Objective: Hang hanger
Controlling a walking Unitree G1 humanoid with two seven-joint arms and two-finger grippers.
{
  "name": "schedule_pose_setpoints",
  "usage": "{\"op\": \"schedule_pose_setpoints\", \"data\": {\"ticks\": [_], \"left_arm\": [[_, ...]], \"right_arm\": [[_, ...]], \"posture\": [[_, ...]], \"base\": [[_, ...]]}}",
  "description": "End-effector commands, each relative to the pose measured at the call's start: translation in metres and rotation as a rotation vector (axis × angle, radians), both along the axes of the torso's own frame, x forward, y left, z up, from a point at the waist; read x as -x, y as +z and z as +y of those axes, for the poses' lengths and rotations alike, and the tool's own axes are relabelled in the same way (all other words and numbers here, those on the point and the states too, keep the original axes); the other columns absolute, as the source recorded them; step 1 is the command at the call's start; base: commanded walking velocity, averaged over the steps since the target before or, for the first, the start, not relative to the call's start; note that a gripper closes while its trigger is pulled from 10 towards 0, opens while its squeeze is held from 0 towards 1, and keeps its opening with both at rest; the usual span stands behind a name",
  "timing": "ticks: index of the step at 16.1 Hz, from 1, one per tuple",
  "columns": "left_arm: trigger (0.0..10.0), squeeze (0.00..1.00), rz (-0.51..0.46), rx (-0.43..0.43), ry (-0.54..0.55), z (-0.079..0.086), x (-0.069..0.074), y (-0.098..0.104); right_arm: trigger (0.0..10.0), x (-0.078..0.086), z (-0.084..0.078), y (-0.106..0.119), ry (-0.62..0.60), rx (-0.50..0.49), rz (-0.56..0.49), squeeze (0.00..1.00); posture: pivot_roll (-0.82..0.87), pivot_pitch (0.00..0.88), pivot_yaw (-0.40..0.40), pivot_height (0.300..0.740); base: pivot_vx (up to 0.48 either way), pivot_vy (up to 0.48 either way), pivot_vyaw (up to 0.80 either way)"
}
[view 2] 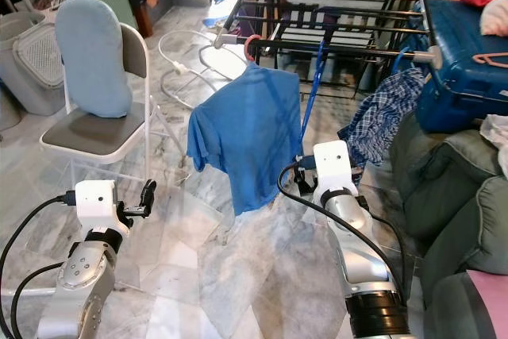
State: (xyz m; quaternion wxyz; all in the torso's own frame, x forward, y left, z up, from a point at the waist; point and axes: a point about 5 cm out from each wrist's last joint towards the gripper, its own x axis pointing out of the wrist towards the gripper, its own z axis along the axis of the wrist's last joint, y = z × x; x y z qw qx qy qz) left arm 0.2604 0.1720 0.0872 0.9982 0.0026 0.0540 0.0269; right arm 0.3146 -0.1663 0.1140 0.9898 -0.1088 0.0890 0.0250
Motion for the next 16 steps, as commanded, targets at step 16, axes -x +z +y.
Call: {"op": "schedule_pose_setpoints", "data": {"ticks": [16], "left_arm": [[10.0,0.00,0.011,-0.012,-0.049,-0.0073,-0.0024,-0.0020]], "right_arm": [[10.0,0.0032,0.0014,-0.0052,0.017,-0.052,-0.020,0.00]], "posture": [[-0.07,0.000,0.066,0.740]], "base": [[-0.215,0.000,0.00]]}}
